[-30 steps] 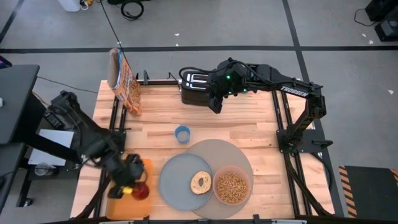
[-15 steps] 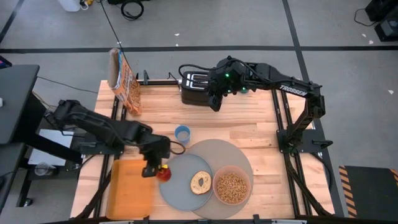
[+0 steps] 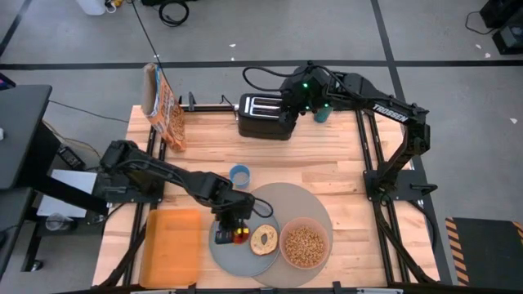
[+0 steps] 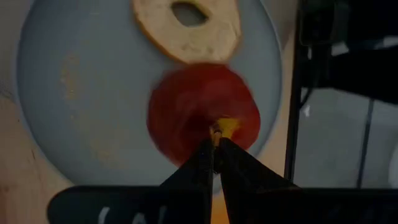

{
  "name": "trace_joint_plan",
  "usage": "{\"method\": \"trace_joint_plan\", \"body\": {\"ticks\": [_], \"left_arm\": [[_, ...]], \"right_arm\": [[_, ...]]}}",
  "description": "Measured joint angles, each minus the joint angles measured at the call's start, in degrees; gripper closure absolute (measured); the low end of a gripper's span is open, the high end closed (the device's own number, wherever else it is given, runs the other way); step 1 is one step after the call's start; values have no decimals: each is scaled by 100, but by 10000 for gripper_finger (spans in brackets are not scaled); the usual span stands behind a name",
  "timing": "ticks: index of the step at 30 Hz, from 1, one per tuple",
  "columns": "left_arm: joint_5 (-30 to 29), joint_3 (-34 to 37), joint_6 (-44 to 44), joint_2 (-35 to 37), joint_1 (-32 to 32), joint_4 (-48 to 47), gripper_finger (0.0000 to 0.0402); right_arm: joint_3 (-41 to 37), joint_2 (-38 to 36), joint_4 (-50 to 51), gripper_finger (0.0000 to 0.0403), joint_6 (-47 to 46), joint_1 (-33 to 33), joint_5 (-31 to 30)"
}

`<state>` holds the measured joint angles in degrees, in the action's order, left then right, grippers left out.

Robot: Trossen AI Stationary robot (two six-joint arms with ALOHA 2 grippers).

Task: Arrange a breakfast setting
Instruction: Put the red apple from the orange bin on the blue plate

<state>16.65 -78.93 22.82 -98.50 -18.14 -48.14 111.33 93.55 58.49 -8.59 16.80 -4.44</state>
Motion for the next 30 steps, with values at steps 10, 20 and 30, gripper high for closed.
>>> {"method": "trace_joint_plan", "body": {"ticks": [10,20,30], "left_arm": [[-25,17,745,-293,-155,-47,383],[-168,72,1369,-286,-330,-40,381],[-17,59,1577,-526,-501,24,367]], "right_arm": [[0,-383,173,259,412,-4,108],[0,-676,179,259,651,-4,152],[0,-868,402,259,729,-4,163]]}}
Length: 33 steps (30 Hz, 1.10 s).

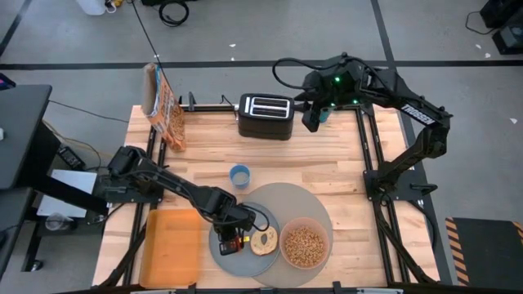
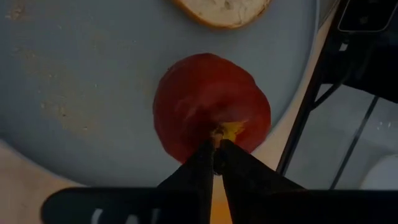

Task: Arrange a breakfast setting
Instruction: Put the red apple from the orange bin on the blue plate, then put the black spoon from the blue cup on the brown placemat to the right of the orange bowl

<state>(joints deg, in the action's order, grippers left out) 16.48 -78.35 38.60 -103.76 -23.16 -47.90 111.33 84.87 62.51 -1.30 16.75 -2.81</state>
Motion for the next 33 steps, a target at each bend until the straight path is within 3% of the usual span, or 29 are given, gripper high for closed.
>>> {"method": "trace_joint_plan", "body": {"ticks": [6,12,18,26,33], "left_arm": [[-65,-13,184,-9,-26,59,311],[-122,-15,609,150,10,360,237],[-121,-15,1091,487,28,869,181],[-251,-457,1032,1007,451,488,182],[-1143,-769,116,1455,1073,175,211]], "right_arm": [[0,-14,179,259,-11,0,78],[0,-171,487,259,-61,-66,588],[0,-441,692,259,-20,-97,583],[2,-485,1168,259,77,101,563],[5,-308,1813,259,136,782,93]]}}
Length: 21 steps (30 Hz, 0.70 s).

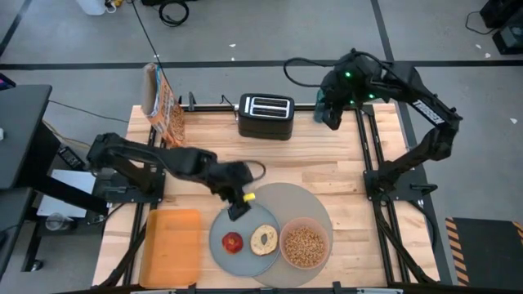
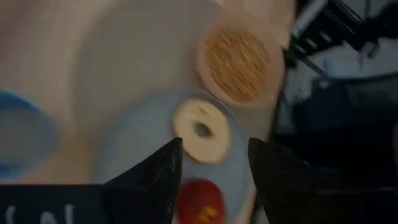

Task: Arrange a breakfast setting
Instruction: Put the black spoon from the blue cup on the brown placemat to the right of the orange bowl

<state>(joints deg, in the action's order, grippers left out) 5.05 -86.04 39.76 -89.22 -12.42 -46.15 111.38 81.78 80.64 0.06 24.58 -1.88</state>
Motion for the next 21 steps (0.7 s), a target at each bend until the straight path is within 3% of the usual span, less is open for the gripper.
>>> {"method": "trace_joint_plan", "body": {"ticks": [6,12,21], "left_arm": [[-1089,17,-1145,507,166,-387,239],[-1230,107,-2265,1024,453,-683,273],[-906,1683,-2427,2207,1263,485,304]], "right_arm": [[-3,378,394,260,108,607,-59],[-3,877,452,260,-22,996,-85],[6,1152,507,259,-283,1777,-830]]}}
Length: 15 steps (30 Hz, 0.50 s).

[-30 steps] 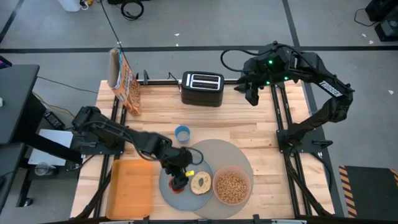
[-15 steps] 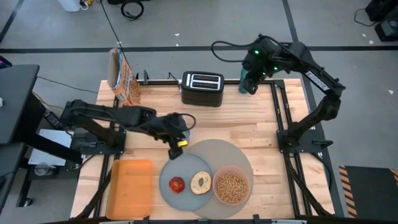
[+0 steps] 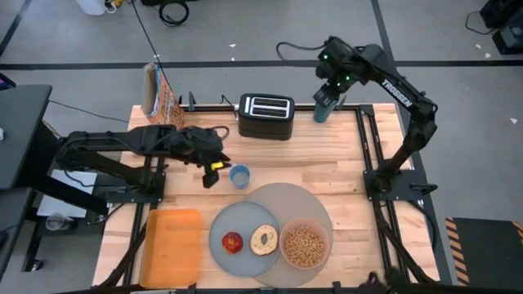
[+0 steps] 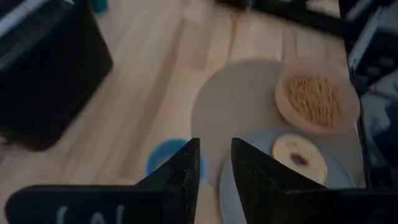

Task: Arrange a breakfast setting
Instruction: Put the black spoon from the blue cup on the brown placemat to the right of the orange bowl

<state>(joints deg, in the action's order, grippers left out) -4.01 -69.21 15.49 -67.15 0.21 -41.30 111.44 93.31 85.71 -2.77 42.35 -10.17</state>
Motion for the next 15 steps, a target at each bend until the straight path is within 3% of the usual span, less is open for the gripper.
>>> {"method": "trace_joint_plan", "body": {"ticks": [6,12,15], "left_arm": [[-336,579,17,402,900,1162,308],[428,730,98,470,1832,1591,308],[505,681,144,470,2036,1672,308]], "right_arm": [[-2,346,-39,259,187,1018,58],[-5,676,-360,259,443,1558,284],[-7,815,-267,257,446,1734,512]]}}
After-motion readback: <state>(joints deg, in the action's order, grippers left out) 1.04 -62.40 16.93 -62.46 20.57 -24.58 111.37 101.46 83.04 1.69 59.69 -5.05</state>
